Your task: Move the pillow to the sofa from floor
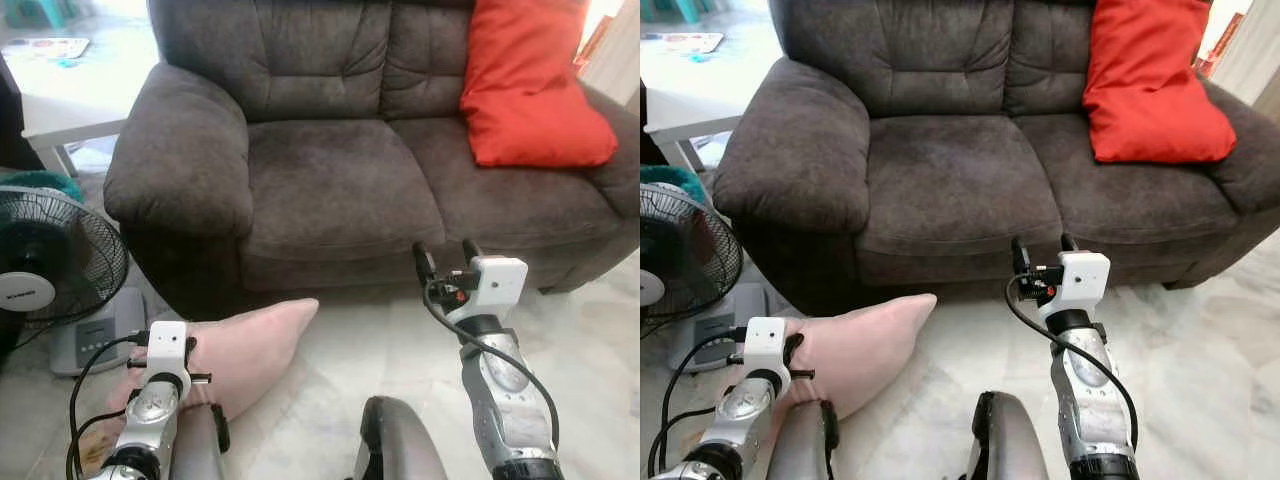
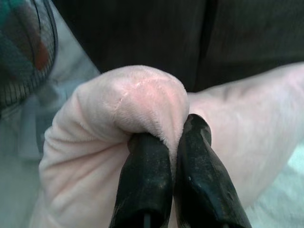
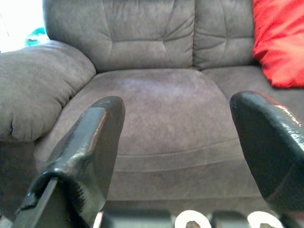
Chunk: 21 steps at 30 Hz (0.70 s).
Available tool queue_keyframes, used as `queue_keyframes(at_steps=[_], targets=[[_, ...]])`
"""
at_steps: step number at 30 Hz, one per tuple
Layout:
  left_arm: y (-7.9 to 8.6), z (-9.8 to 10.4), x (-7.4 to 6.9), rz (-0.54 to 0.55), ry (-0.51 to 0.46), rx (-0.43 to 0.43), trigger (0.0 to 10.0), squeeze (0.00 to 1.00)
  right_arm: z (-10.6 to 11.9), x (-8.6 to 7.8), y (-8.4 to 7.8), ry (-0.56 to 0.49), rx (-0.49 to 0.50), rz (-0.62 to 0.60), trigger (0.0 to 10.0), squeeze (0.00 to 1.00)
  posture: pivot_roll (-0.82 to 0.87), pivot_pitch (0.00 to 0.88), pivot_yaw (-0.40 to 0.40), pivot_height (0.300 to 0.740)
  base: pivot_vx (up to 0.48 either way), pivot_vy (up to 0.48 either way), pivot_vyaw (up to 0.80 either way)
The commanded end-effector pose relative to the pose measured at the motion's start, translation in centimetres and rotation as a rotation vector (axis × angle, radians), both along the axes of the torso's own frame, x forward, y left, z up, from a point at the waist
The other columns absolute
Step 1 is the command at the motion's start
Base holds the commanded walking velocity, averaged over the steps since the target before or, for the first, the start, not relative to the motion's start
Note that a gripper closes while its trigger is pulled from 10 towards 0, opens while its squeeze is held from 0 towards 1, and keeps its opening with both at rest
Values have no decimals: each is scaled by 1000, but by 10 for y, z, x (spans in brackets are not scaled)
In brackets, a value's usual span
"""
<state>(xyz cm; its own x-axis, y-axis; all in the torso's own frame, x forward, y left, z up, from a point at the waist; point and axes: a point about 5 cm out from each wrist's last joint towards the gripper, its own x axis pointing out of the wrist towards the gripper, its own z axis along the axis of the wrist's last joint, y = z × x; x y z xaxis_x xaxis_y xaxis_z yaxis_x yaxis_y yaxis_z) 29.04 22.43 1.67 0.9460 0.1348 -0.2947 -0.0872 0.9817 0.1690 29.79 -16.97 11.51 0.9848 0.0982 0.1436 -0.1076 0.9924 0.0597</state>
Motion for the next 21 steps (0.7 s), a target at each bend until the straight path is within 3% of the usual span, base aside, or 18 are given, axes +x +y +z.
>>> queue_keyframes(at_steps=[1, 5, 6, 10, 16, 21], targets=[[-7, 46, 22, -81, -262, 74, 10000, 0, -1, 1, -1, 2, -2, 0, 10000, 0, 88, 40, -78, 538, 0, 0, 0], [-12, 62, 23, -101, -359, 108, 10000, 0, -2, 2, -1, 3, -3, 2, 10000, 0, 93, 40, -78, 538, 0, 0, 0], [-14, 73, 20, -97, -427, 118, 10000, 0, -2, 2, -1, 5, -5, 4, 10000, 0, 95, 41, -79, 538, 0, 0, 0], [-20, 86, 12, -102, -509, 129, 10000, 0, -3, 1, -1, 7, -5, 3, 10000, 0, 91, 49, -79, 538, 0, 0, 0], [-35, 87, 8, -115, -512, 101, 10000, 0, -4, -2, -2, 10, -10, -8, 10000, 0, 86, 55, -76, 538, 0, 0, 0], [-35, 80, 3, -75, -459, 73, 10000, 0, -6, -5, -6, 12, -13, -32, 10000, 0, 73, 58, -74, 538, 0, 0, 0]])
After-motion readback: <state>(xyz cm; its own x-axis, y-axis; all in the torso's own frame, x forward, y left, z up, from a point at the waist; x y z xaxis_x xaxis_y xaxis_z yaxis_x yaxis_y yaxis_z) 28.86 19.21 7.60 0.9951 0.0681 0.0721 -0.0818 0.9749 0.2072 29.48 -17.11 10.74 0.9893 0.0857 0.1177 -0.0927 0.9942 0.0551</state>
